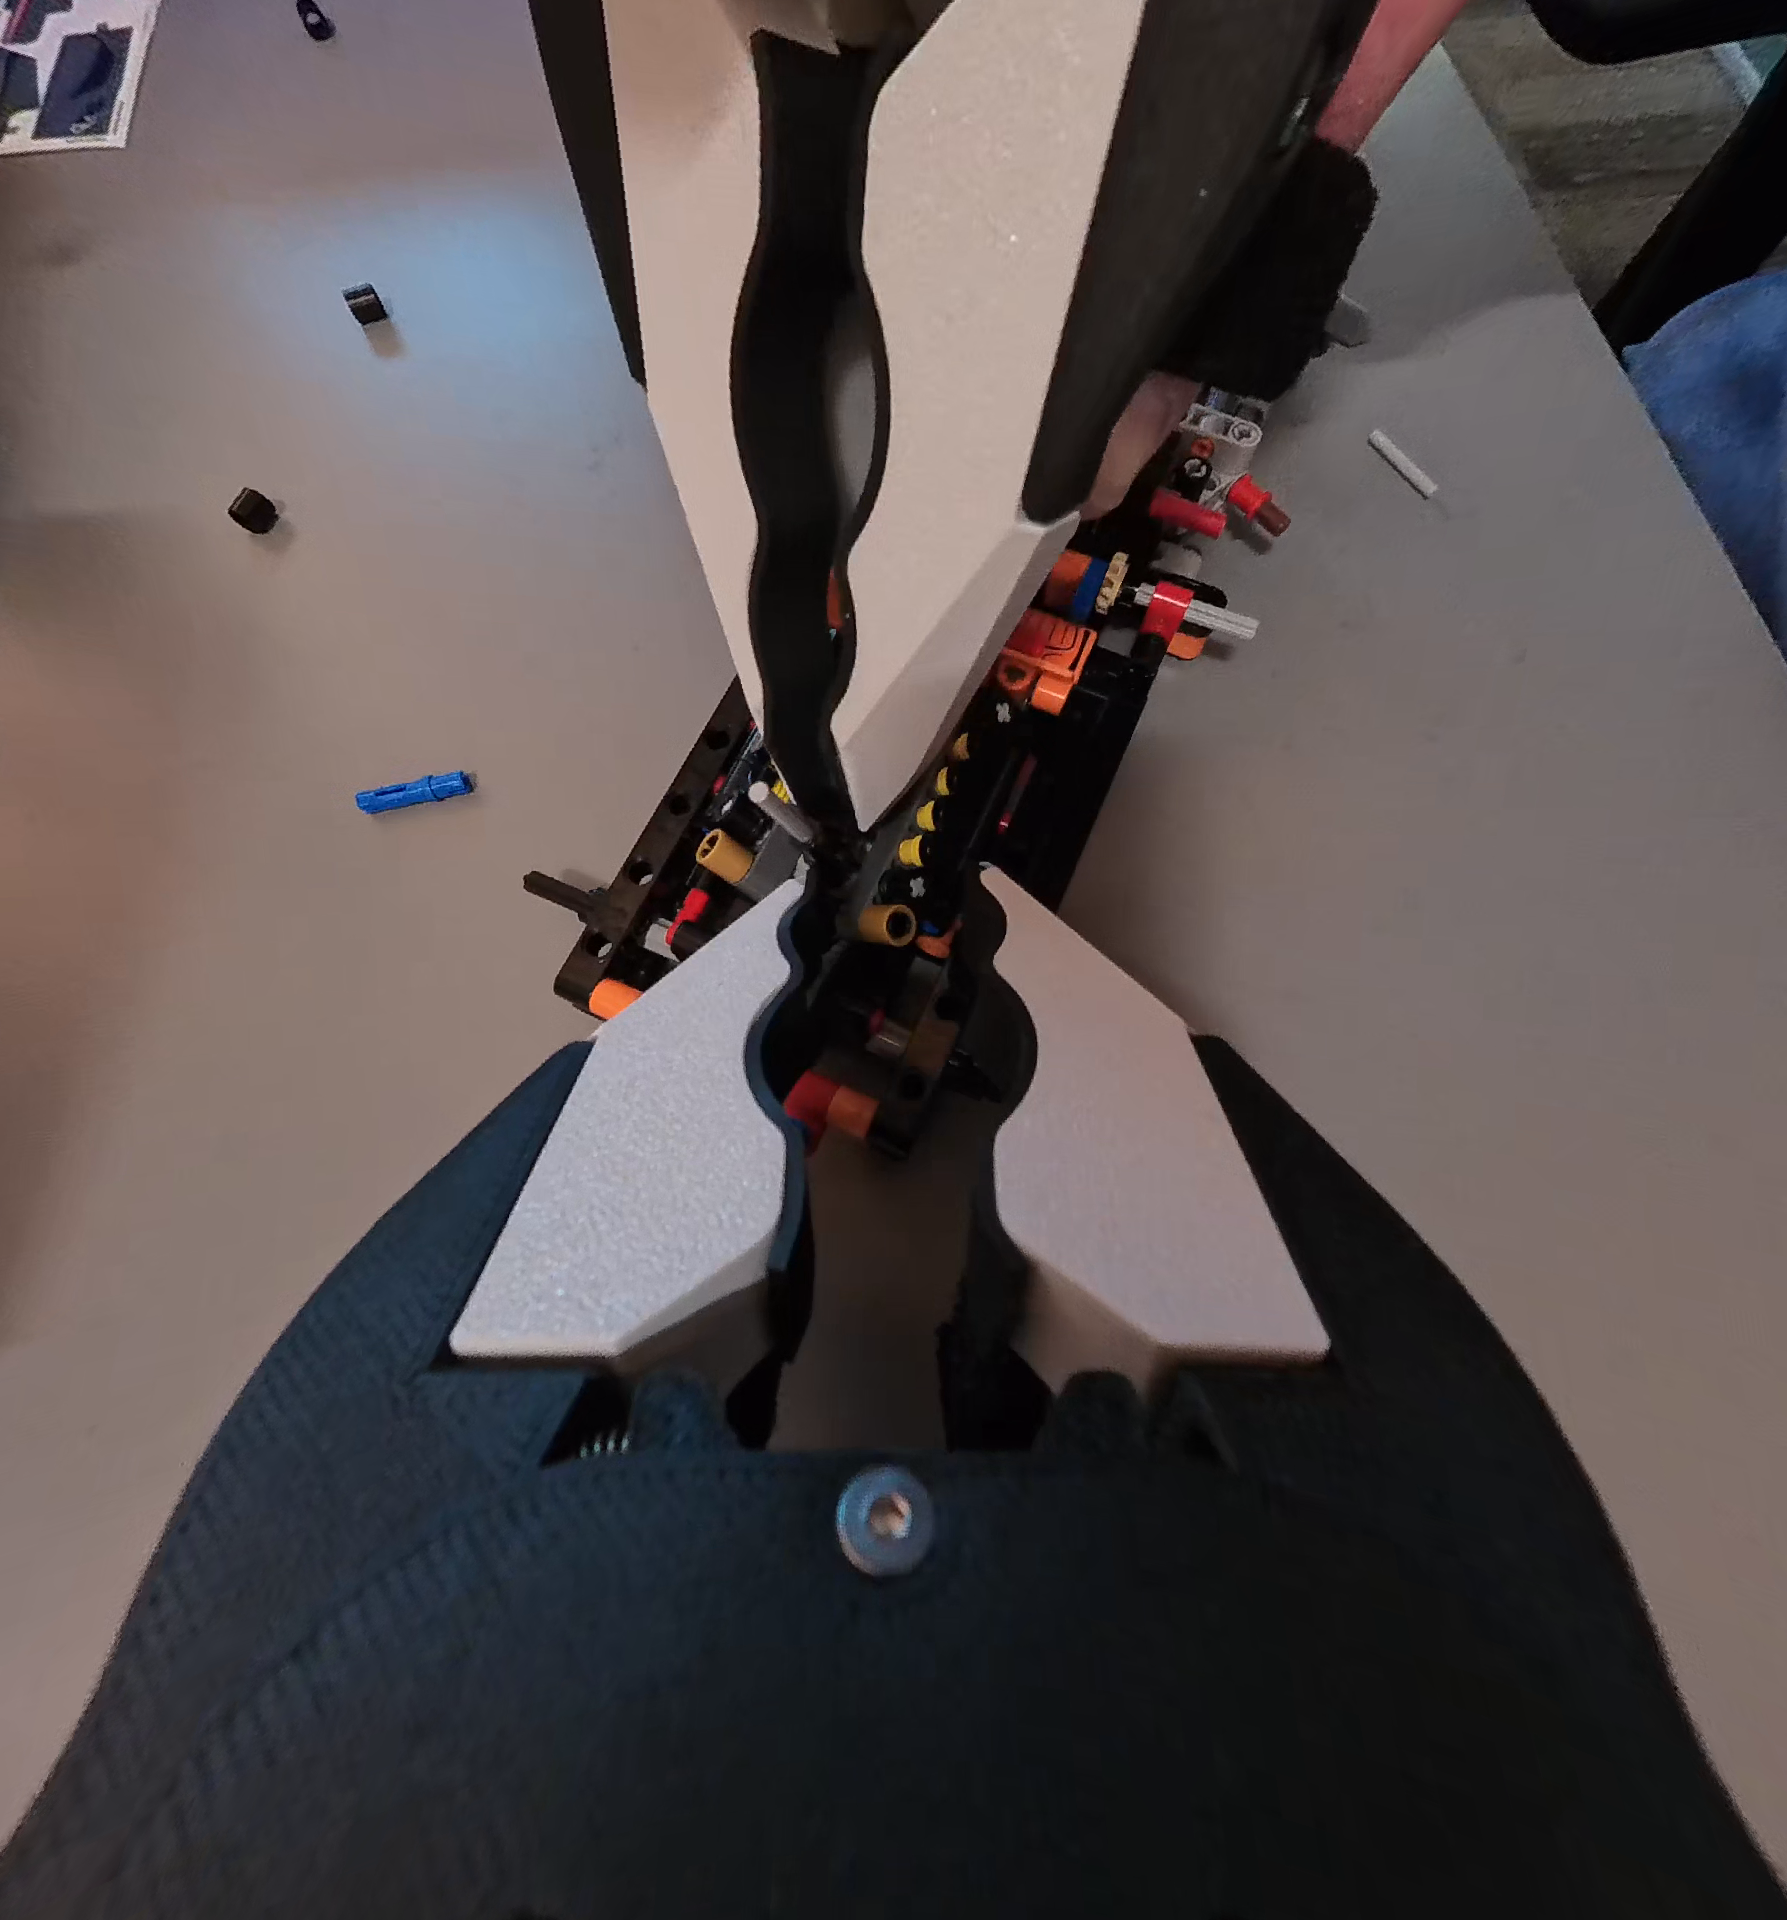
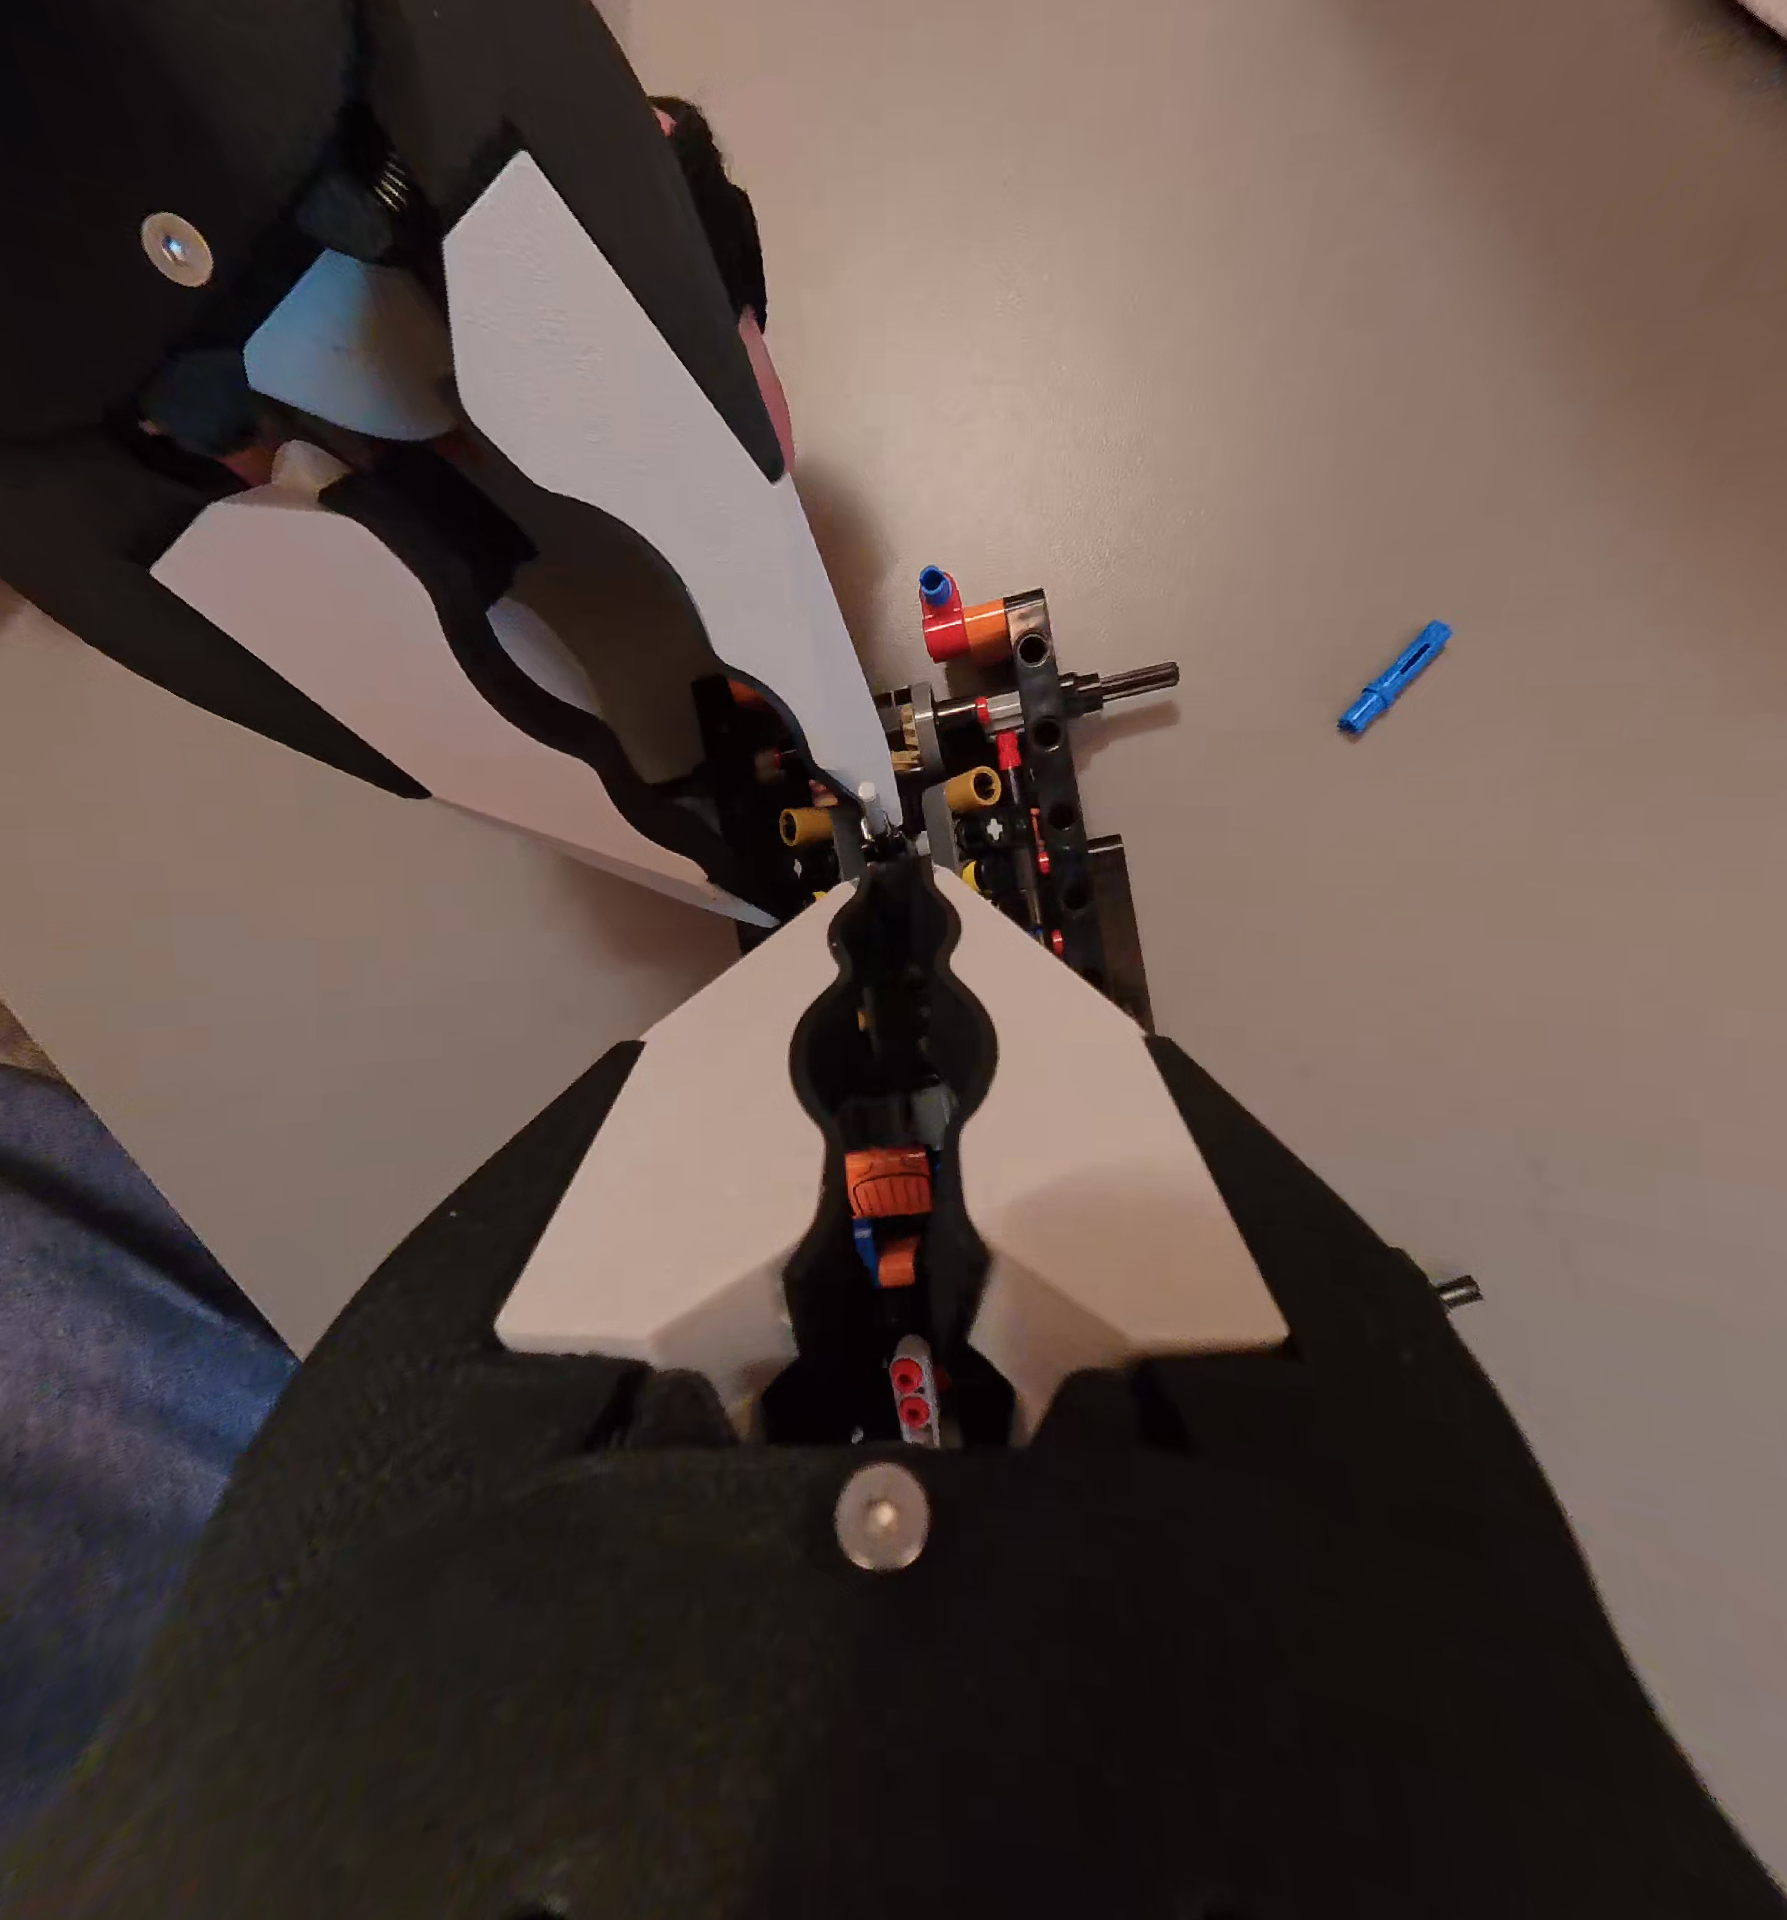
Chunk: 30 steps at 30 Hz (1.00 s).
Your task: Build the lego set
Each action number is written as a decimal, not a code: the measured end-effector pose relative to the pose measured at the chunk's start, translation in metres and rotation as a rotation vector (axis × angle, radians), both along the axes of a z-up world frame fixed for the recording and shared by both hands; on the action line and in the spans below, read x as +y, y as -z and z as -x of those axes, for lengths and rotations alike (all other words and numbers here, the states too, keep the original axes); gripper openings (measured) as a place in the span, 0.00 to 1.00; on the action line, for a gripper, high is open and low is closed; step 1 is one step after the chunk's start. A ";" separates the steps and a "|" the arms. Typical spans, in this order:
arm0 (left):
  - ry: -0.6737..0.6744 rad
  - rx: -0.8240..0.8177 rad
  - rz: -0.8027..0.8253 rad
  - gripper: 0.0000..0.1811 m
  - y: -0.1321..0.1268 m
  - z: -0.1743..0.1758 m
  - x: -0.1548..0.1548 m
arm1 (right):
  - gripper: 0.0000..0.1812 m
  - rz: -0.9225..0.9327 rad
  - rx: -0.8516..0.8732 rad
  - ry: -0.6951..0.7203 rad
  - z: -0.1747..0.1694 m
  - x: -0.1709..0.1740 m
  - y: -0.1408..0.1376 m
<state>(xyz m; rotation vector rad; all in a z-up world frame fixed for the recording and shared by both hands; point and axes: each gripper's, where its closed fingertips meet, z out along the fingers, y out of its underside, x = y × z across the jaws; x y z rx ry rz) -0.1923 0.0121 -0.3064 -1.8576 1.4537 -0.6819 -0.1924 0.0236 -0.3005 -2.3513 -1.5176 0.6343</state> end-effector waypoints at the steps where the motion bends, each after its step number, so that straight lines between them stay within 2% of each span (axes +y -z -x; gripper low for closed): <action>1: 0.000 -0.001 0.002 0.13 0.000 0.000 0.000 | 0.02 -0.008 -0.013 -0.003 0.000 0.000 0.000; 7: -0.001 0.006 -0.004 0.13 0.000 0.000 0.000 | 0.02 -0.193 -0.098 -0.054 -0.001 0.000 0.001; 11: -0.002 0.008 -0.006 0.13 0.000 0.000 0.000 | 0.01 -0.237 -0.095 -0.036 -0.001 0.001 0.001; 15: -0.004 0.008 -0.016 0.14 -0.001 0.000 0.001 | 0.02 -0.139 -0.042 0.013 -0.001 0.001 -0.001; 20: 0.004 0.004 -0.037 0.13 -0.003 0.001 0.001 | 0.02 -0.103 -0.040 0.022 0.000 0.001 -0.002; 25: -0.032 -0.079 -0.023 0.10 -0.018 0.005 0.010 | 0.02 -0.085 -0.028 0.013 0.000 0.001 -0.002; 28: -0.051 -0.072 -0.046 0.09 -0.014 0.002 0.015 | 0.02 -0.074 -0.030 0.010 0.000 0.001 -0.002; 30: -0.048 -0.066 -0.053 0.04 -0.011 -0.001 0.016 | 0.02 -0.075 -0.033 0.011 0.000 0.001 -0.002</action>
